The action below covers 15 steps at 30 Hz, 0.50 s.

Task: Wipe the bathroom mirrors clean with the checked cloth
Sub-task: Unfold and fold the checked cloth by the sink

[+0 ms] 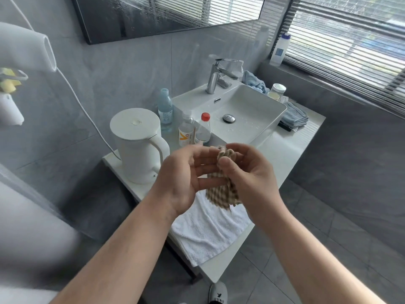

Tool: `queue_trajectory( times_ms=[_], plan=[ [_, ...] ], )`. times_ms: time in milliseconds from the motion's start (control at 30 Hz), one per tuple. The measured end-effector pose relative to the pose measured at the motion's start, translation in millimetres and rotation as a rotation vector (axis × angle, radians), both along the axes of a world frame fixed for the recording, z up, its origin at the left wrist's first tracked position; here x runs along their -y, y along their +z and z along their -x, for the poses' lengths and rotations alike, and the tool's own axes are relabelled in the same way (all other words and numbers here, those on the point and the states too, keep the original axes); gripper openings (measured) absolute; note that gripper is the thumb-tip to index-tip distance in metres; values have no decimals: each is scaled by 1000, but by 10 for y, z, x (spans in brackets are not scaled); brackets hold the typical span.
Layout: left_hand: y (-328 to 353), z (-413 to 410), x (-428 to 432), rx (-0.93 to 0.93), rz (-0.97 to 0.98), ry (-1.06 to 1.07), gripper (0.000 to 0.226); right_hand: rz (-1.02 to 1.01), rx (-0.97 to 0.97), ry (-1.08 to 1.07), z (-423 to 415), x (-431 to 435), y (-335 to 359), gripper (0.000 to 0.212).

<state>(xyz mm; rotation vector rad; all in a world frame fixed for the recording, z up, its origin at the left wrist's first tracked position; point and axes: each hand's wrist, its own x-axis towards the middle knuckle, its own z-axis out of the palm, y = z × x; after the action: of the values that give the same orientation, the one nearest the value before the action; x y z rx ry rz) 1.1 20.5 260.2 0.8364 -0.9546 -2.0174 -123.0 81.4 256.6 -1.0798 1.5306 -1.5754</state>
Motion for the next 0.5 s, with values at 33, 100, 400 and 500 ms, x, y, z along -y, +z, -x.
queue_trajectory(
  times_ms=[33,100,400,500],
  plan=[
    [11,-23,0,-34,-26,-19,40,-6,9,-2,20,-6,7,21],
    [24,-59,4,-90,-62,-44,33,-12,31,2,48,-12,14,24],
    [-34,-115,2,-136,-43,-242,42,-40,45,-12,120,-31,36,24],
    [-40,-135,20,-125,-23,-259,50,-66,56,-38,161,-18,29,8]
  ],
)
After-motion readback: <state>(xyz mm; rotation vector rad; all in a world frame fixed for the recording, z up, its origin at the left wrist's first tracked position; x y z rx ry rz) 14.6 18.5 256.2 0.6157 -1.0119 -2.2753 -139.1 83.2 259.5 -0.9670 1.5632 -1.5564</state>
